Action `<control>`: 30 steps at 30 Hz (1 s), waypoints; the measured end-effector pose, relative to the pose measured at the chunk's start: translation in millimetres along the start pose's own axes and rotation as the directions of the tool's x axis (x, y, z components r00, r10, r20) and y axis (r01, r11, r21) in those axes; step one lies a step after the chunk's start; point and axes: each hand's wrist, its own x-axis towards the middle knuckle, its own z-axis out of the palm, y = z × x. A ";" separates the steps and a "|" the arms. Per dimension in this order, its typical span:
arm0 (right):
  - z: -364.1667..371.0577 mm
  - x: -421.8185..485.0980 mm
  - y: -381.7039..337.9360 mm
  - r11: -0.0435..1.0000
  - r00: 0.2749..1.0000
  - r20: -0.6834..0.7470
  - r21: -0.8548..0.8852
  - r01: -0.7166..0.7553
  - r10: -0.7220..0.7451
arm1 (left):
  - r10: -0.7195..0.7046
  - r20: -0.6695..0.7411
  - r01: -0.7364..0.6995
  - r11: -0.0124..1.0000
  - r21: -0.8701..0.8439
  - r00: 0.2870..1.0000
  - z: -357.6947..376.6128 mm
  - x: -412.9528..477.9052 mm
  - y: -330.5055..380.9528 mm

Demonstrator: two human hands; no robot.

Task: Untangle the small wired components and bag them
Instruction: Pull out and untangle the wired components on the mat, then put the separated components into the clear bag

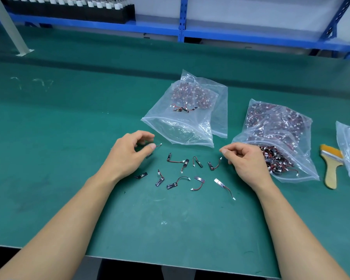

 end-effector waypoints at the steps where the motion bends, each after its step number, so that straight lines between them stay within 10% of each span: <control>1: 0.2 0.3 -0.7 1.000 1.000 0.001 0.000 0.002 -0.002 | 0.020 0.050 -0.022 0.999 0.048 0.999 2.0 -6.8 3.5; 10: 2.6 1.8 3.9 1.000 1.000 0.001 0.000 0.008 -0.008 | 0.162 0.383 -0.283 0.915 0.287 0.910 71.6 -46.4 62.0; 30: -0.1 3.1 4.9 1.000 1.000 -0.007 0.007 0.002 -0.002 | 0.342 0.234 -0.350 0.937 -0.007 0.910 71.6 -15.6 63.5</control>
